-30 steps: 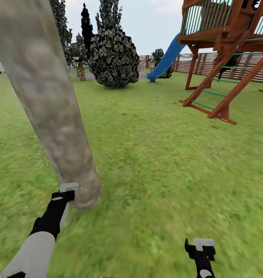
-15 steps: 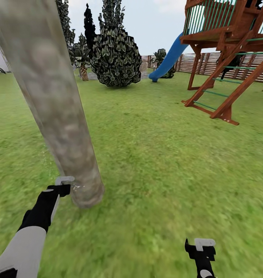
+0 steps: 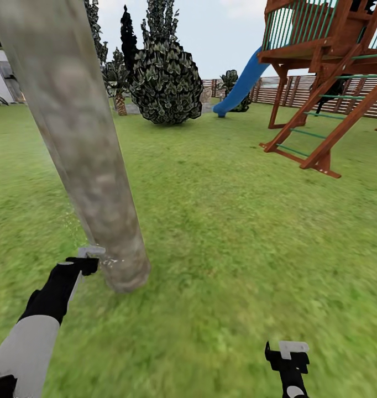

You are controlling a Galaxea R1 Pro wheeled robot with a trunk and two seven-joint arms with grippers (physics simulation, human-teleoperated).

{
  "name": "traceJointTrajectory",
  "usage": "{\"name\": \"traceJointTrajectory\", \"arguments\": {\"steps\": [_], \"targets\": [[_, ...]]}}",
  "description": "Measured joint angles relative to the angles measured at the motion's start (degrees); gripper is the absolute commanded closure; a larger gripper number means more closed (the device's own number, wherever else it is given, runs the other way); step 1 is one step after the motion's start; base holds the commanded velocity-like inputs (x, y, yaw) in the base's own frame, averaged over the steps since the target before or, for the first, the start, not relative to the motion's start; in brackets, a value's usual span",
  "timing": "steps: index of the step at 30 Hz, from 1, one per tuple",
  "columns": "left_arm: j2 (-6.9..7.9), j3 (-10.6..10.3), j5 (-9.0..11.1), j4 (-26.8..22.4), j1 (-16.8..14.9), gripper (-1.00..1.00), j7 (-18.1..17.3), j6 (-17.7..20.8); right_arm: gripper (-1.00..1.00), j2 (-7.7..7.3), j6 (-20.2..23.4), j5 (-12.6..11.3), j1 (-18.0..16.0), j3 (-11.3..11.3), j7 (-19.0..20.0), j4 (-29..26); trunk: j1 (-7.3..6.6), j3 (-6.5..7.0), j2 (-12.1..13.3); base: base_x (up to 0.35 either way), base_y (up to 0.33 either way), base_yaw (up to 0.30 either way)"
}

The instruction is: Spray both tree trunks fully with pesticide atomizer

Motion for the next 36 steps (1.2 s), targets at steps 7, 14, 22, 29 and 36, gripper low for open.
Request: {"name": "traceJointTrajectory", "arguments": {"steps": [7, 14, 22, 29, 36], "targets": [[-2.80, -0.21, -0.43, 0.38, -5.08, 1.00, -3.86, 8.63, -1.00, 0.00, 0.00, -0.04, 0.01, -0.01, 0.00, 0.00, 0.01, -0.01, 0.01, 0.000, 0.000, 0.000], [-0.25, -0.57, 0.29, -2.38, -5.53, 1.00, -4.03, 5.76, -1.00, 0.00, 0.00, -0.01, 0.01, 0.00, 0.00, 0.00, 0.00, 0.00, 0.00, -0.148, 0.030, 0.000], [-1.19, -0.60, -1.37, -6.12, -7.72, 1.00, -4.15, 12.23, -1.00, 0.00, 0.00, 0.01, 0.03, -0.01, 0.00, 0.00, 0.00, -0.01, 0.00, -0.010, 0.002, 0.000], [-3.10, -3.92, 0.16, -9.83, -7.88, 1.00, -4.23, 19.28, -1.00, 0.00, 0.00, 0.01, 0.02, -0.01, 0.00, 0.00, 0.00, -0.01, 0.00, 0.000, 0.000, 0.000], [-2.52, -3.84, -1.93, -10.04, -7.07, 1.00, -4.07, 17.10, -1.00, 0.00, 0.00, 0.03, 0.01, 0.00, 0.00, 0.00, 0.00, -0.01, 0.00, 0.000, -0.155, 0.000]]}}
